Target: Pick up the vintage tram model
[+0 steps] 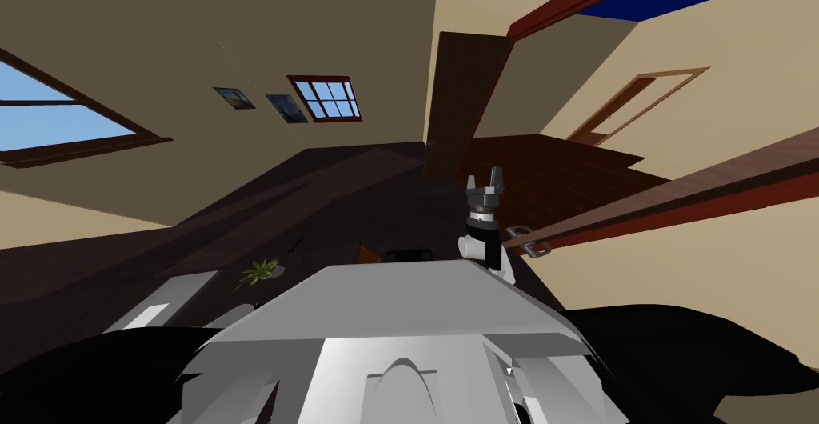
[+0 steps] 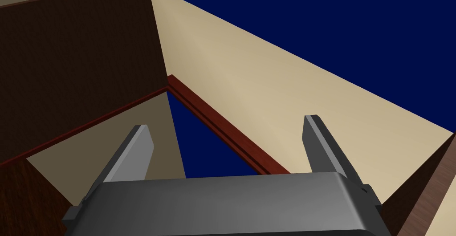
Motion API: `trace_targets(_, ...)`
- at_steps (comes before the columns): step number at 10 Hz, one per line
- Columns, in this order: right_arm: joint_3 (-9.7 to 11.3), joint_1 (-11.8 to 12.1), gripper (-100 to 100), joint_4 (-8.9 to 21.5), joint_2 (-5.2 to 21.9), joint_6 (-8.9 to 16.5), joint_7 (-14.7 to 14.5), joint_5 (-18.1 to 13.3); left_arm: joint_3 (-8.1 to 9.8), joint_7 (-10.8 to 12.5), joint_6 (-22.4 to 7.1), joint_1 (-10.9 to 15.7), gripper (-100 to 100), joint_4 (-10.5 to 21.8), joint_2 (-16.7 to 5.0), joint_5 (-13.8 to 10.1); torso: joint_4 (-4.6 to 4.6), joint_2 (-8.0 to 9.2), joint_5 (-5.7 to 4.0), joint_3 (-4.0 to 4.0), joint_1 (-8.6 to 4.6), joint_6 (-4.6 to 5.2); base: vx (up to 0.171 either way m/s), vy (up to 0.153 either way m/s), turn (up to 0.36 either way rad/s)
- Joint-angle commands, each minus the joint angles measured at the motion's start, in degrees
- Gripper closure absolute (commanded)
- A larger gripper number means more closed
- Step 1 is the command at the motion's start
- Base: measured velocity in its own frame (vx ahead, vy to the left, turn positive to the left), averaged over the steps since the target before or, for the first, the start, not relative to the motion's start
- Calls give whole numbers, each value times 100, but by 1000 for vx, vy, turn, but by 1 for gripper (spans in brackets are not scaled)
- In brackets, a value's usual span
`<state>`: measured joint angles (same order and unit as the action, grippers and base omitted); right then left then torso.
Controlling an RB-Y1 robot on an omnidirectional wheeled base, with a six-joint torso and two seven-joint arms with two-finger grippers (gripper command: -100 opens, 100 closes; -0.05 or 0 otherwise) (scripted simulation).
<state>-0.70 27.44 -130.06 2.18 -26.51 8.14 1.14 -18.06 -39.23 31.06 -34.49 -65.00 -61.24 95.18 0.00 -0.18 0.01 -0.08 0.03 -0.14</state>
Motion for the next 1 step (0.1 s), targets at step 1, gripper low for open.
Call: trace_targets(1,0,0,0,0,0,0,0,0,0,0,0,0,0,0,0,0,0,0,0,0,0,0,0,0,0)
